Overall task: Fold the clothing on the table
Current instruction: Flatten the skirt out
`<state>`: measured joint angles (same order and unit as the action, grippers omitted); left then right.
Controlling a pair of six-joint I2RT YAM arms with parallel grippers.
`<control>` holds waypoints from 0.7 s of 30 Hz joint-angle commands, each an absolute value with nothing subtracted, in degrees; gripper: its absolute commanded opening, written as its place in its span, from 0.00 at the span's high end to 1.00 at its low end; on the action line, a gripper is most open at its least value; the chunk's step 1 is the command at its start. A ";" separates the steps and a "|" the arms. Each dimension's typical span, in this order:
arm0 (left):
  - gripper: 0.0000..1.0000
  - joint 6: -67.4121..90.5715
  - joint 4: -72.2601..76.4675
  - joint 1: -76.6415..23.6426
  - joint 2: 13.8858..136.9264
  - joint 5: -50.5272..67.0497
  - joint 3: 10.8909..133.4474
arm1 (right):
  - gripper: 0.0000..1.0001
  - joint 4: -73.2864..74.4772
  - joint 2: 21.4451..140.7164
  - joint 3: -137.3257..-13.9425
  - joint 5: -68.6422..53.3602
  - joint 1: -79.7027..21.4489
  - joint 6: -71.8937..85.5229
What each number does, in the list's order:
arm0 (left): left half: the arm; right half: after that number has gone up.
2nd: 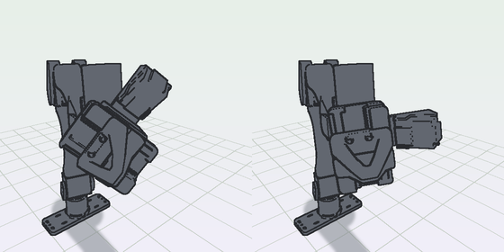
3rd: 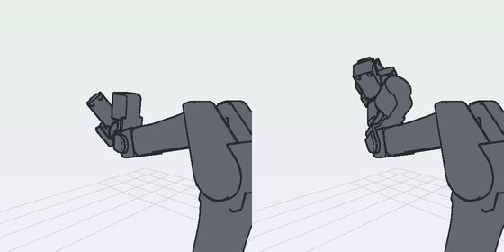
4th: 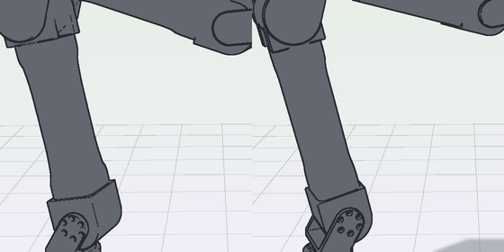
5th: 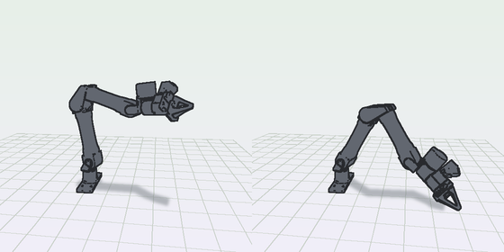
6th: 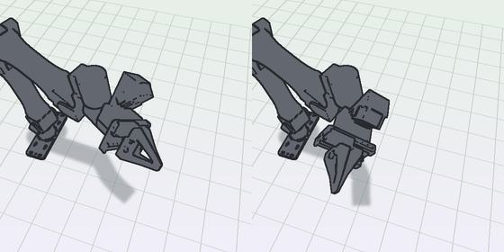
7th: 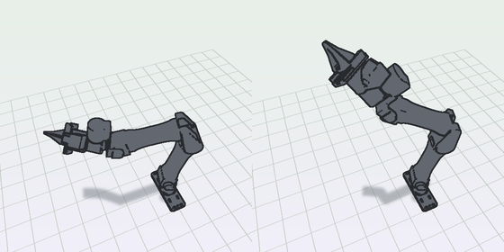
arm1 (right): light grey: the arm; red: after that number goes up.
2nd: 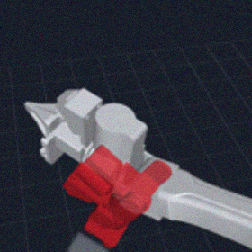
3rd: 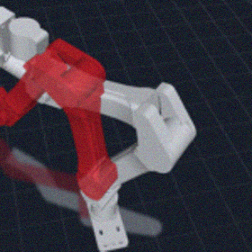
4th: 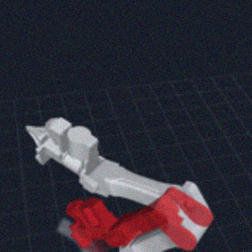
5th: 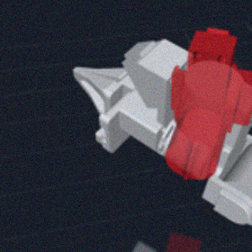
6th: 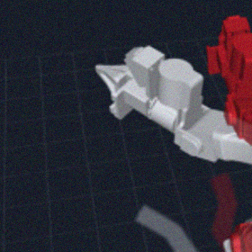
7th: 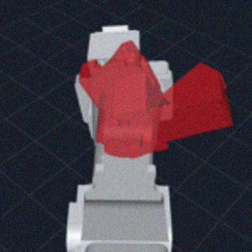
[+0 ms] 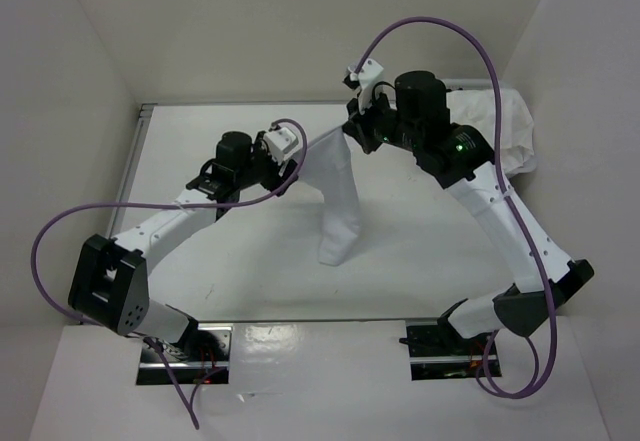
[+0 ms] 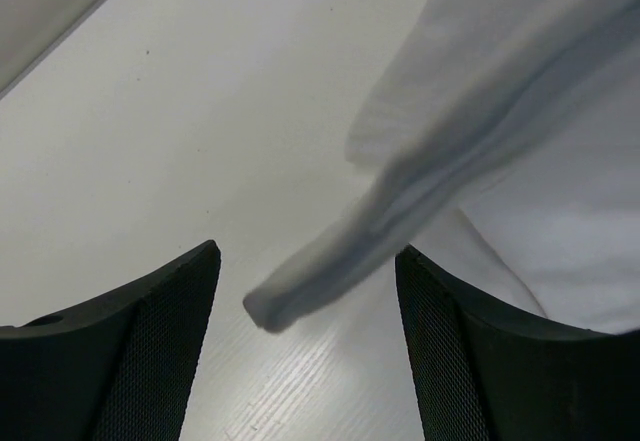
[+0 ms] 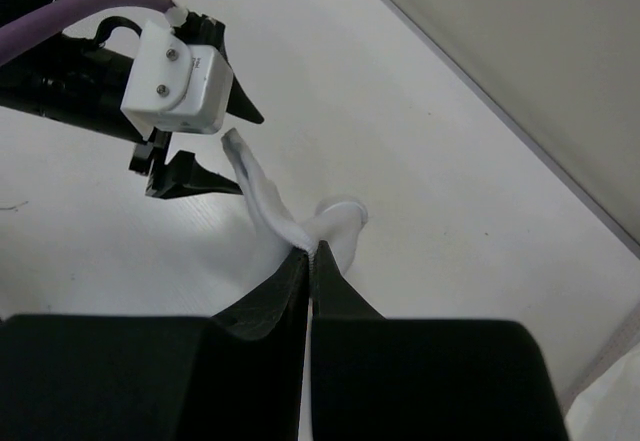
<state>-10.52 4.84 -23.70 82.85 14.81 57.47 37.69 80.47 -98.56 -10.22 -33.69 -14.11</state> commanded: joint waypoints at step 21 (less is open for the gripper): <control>1.00 -12.83 4.84 -21.18 82.00 30.75 58.97 | 1.00 37.09 77.78 -97.82 -13.97 -33.40 -12.92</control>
<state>-11.70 5.52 -21.45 81.28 24.53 57.43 38.33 80.31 -97.84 -14.04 -33.58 -13.32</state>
